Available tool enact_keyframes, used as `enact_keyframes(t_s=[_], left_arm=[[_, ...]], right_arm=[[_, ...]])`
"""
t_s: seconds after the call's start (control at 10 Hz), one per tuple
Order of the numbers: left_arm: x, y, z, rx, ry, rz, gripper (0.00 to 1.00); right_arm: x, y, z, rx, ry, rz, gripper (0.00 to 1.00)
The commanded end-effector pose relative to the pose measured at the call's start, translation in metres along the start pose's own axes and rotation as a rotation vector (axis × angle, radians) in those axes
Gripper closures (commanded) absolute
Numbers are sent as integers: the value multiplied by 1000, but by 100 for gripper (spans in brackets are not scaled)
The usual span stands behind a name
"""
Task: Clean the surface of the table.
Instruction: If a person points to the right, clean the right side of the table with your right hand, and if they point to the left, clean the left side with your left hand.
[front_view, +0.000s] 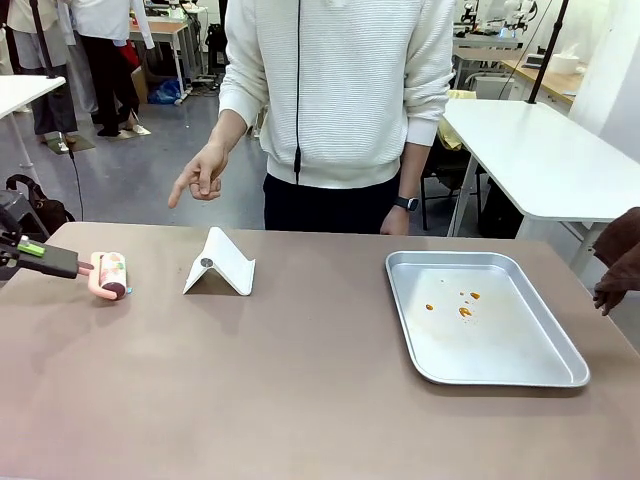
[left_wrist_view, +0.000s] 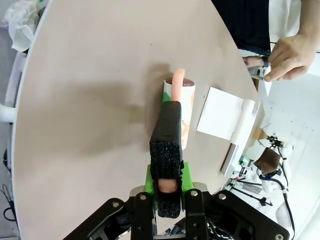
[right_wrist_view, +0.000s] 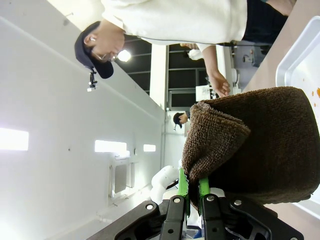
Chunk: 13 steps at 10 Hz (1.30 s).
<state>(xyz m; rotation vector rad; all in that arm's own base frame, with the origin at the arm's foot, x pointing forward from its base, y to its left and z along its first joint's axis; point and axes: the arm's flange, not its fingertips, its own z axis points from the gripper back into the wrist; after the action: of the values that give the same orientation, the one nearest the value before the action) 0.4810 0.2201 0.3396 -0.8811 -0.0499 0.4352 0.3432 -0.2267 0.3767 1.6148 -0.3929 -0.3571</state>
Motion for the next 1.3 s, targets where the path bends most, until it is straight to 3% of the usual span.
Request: enact_keyframes(t_s=[0.0, 0.7, 1.0, 1.2], left_arm=[[17, 5, -28, 135, 27, 30, 78], [27, -36, -81, 165, 99, -73, 78], [24, -45, -72, 73, 80, -153, 78], [11, -51, -42, -83, 54, -225, 78]], right_arm=[[-3, 5, 0, -4, 13, 9, 100], [-3, 5, 0, -4, 13, 9, 100], [-3, 5, 0, -4, 13, 9, 100], [-3, 5, 0, -4, 13, 9, 100]])
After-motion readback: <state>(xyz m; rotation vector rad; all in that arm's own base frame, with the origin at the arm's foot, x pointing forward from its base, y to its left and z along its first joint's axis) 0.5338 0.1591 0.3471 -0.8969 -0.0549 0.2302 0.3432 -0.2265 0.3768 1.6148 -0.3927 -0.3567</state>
